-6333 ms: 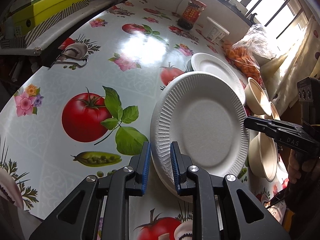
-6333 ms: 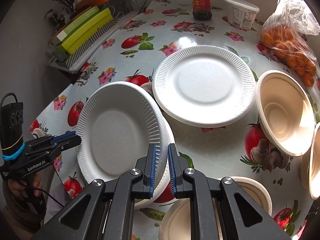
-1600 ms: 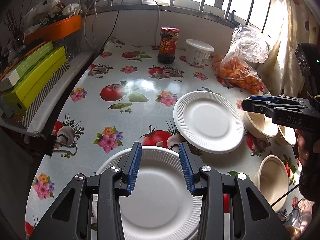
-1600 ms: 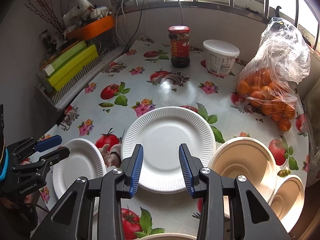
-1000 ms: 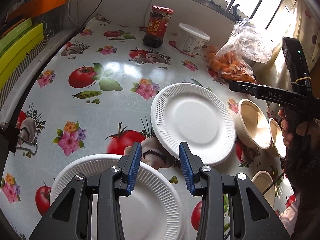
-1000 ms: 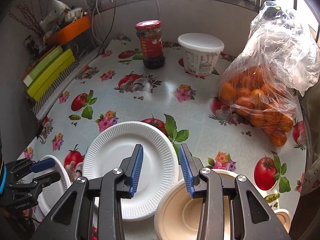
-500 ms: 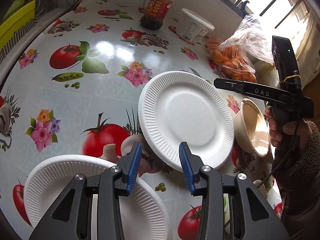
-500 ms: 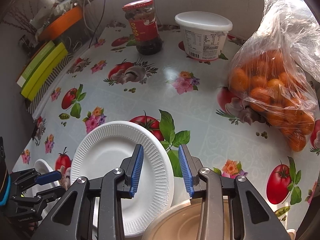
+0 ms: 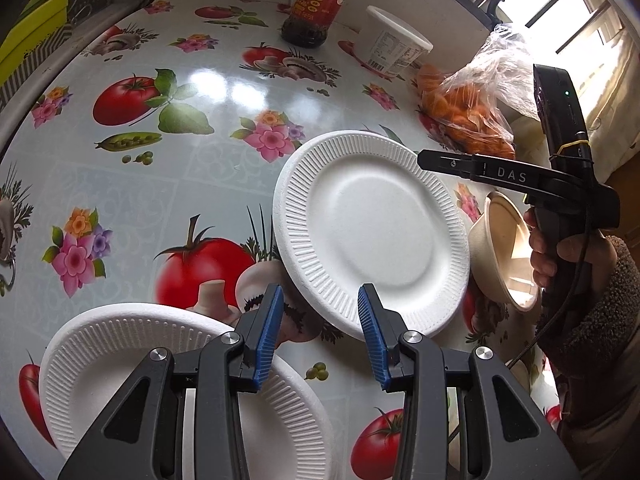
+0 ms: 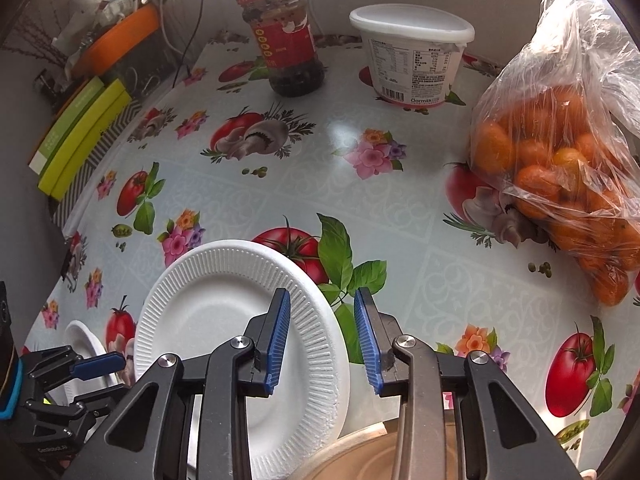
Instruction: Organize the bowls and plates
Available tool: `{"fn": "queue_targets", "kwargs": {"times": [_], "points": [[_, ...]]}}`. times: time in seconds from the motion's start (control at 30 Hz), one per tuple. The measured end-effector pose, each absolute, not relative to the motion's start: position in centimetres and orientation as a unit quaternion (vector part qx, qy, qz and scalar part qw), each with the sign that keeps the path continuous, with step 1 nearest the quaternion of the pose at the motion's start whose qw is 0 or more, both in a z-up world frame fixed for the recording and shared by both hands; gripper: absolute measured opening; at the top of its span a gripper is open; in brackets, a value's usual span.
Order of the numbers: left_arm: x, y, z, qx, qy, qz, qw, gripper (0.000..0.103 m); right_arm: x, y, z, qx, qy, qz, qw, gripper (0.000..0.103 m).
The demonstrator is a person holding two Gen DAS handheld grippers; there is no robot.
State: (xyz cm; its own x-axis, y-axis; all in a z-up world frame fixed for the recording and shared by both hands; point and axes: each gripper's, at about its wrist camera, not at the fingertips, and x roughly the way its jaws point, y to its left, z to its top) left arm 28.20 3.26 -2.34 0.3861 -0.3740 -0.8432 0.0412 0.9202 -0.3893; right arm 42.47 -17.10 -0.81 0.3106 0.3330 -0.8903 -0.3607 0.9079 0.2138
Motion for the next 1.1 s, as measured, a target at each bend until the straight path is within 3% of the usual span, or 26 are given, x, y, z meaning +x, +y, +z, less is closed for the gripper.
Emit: {"fn": "queue_targets", "kwargs": {"times": [0.37,1.1], "points": [[28.4,2.9,-2.9,-0.167,0.55,-0.137,0.807,0.04,42.6,-17.4,-1.7,0.01,0.56,0.226,0.797,0.017],[28.8,2.9,-2.8,-0.187,0.542,-0.142,0.807,0.04,42.6,-17.6,-2.1,0.027,0.562,0.22,0.797,0.016]]}}
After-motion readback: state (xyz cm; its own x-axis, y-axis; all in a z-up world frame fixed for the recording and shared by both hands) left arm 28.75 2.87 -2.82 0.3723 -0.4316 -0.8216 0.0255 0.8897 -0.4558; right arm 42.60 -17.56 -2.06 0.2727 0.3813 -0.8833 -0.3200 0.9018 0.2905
